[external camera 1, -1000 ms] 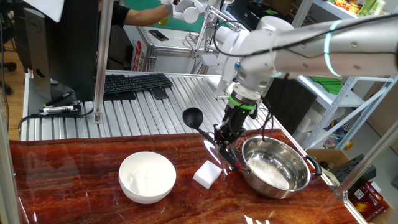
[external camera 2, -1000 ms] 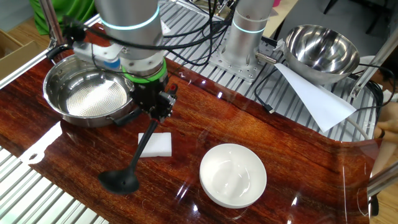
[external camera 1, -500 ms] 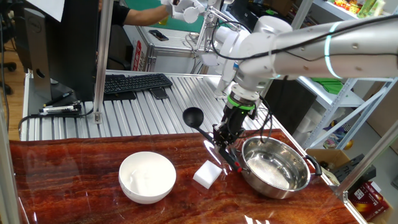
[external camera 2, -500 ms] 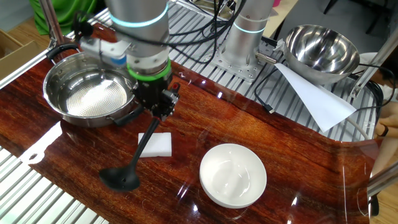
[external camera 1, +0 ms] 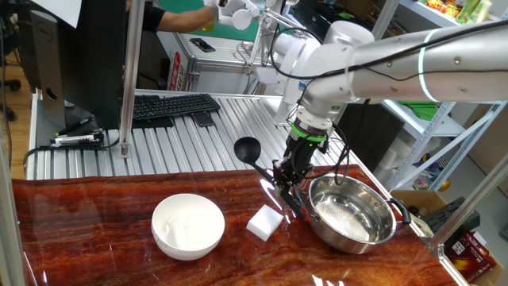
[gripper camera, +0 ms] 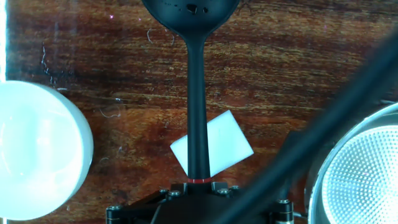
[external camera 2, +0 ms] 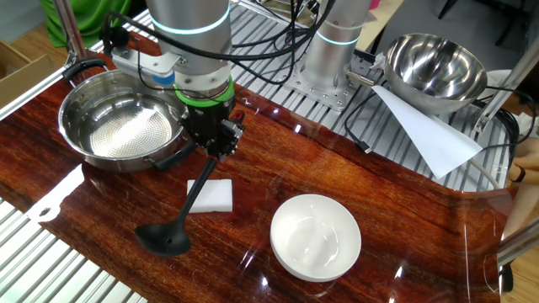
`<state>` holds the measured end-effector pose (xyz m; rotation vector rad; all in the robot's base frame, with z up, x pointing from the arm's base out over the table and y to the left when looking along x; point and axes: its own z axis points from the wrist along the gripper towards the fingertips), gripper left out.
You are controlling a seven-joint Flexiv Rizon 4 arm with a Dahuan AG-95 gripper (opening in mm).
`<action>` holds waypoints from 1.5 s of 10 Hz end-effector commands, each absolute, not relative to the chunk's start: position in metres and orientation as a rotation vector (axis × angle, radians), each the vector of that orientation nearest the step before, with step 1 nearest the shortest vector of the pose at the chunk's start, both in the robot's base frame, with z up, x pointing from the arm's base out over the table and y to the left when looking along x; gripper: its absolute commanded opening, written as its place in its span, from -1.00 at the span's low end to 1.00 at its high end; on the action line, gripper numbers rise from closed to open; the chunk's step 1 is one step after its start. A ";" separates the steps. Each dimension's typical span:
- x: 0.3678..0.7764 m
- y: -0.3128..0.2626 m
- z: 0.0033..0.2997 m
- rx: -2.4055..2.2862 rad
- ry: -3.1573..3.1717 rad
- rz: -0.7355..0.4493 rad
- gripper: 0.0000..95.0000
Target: Scoop water with a large spoon from one bowl to another
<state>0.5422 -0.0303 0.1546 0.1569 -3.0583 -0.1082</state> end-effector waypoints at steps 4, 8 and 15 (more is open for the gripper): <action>0.545 -0.031 0.154 0.084 -3.041 -0.068 -1.00; 0.545 -0.031 0.154 0.023 -3.027 -0.030 -1.00; 0.545 -0.031 0.154 -0.072 -3.028 -0.027 -1.00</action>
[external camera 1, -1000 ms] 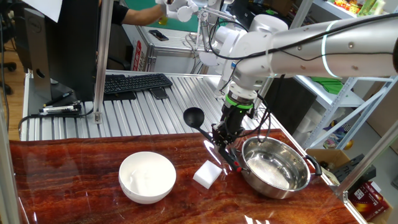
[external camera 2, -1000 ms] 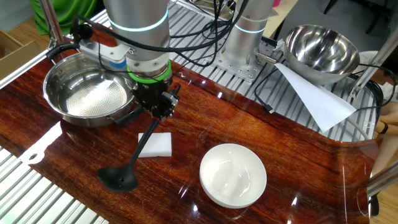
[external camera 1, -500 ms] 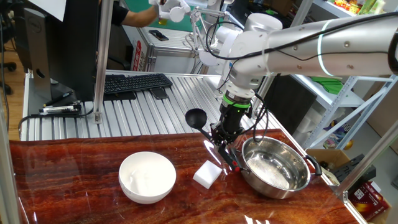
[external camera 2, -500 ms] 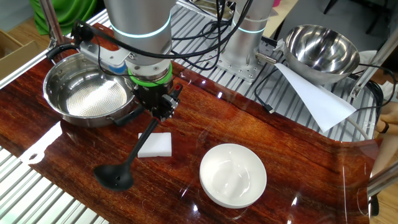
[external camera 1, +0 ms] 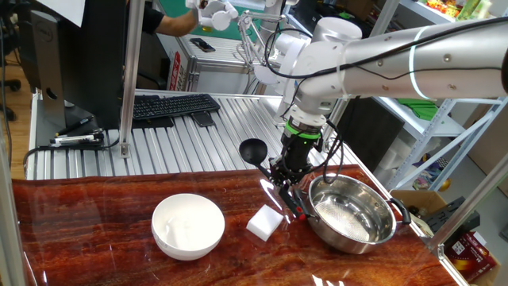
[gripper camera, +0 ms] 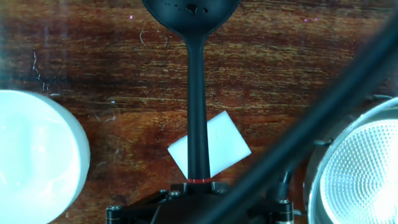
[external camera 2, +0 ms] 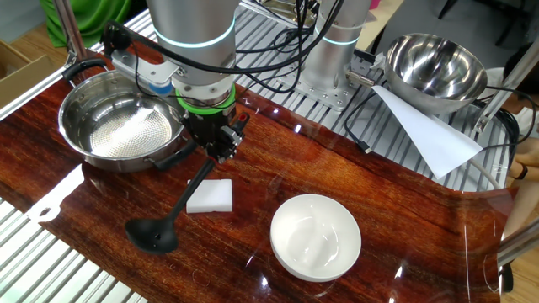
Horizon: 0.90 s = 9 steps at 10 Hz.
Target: Scoop water with a large spoon from one bowl to another
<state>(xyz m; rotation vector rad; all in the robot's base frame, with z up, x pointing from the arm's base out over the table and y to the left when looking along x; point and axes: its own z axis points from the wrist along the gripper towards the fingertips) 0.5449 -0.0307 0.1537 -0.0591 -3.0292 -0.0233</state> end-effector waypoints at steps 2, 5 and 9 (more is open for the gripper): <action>0.545 -0.031 0.154 -0.108 -3.025 -0.032 -1.00; 0.545 -0.031 0.154 -0.143 -3.025 -0.034 -1.00; 0.545 -0.031 0.154 -0.176 -3.040 -0.034 -1.00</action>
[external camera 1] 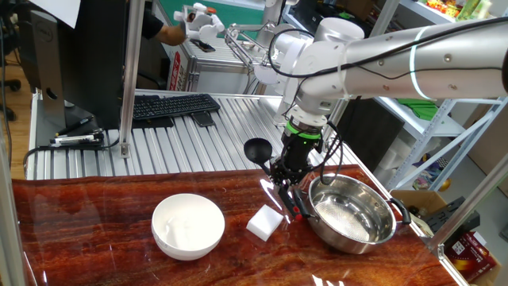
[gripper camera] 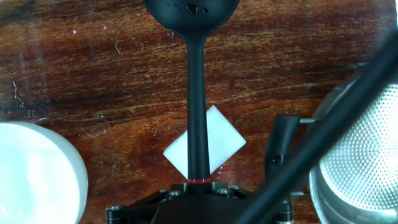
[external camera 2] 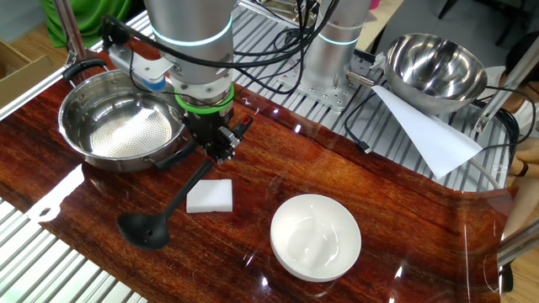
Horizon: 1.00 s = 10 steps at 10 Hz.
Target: Scoop water with a large spoon from one bowl to another
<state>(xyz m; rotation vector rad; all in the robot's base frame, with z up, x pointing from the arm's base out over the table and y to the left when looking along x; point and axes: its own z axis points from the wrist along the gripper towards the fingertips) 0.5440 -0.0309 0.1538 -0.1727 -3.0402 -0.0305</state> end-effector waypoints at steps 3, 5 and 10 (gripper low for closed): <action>0.545 -0.031 0.154 -0.189 -3.045 -0.048 -1.00; 0.545 -0.031 0.154 -0.182 -3.038 -0.065 -1.00; 0.545 -0.031 0.154 -0.137 -3.044 -0.073 -1.00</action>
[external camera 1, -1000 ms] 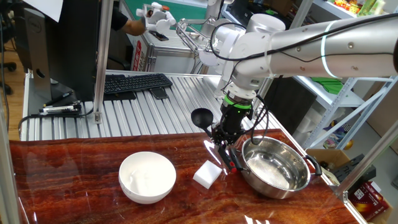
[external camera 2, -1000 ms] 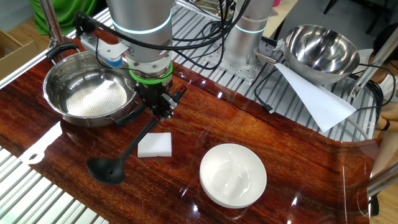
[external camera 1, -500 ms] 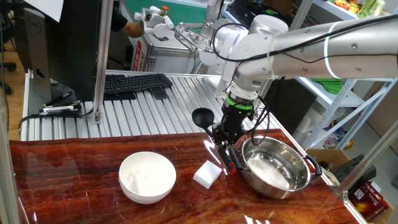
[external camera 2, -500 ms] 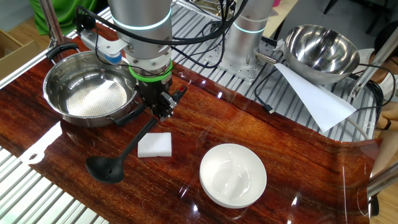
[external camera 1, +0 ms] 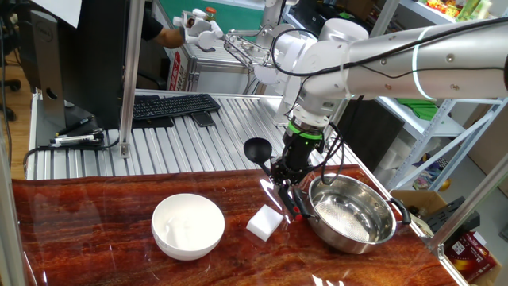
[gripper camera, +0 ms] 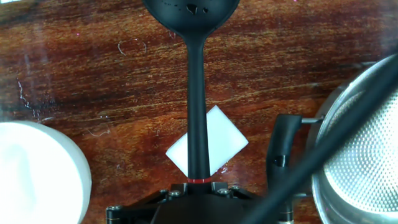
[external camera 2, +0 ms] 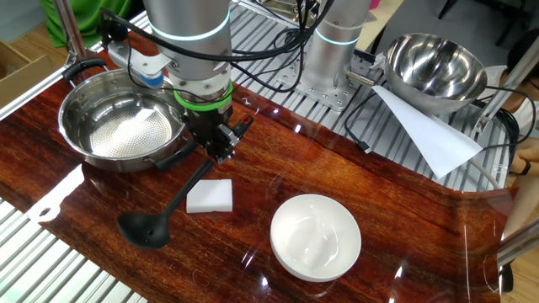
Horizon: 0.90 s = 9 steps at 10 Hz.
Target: Scoop water with a large spoon from one bowl to another
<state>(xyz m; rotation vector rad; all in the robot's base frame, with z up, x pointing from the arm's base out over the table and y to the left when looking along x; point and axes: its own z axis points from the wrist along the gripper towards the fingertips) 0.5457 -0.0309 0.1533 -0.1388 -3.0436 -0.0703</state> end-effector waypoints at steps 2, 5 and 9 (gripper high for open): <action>0.545 -0.031 0.154 -0.149 -3.045 -0.070 -1.00; 0.545 -0.032 0.159 -0.150 -3.045 -0.078 -1.00; 0.544 -0.037 0.180 -0.130 -3.033 -0.075 -1.00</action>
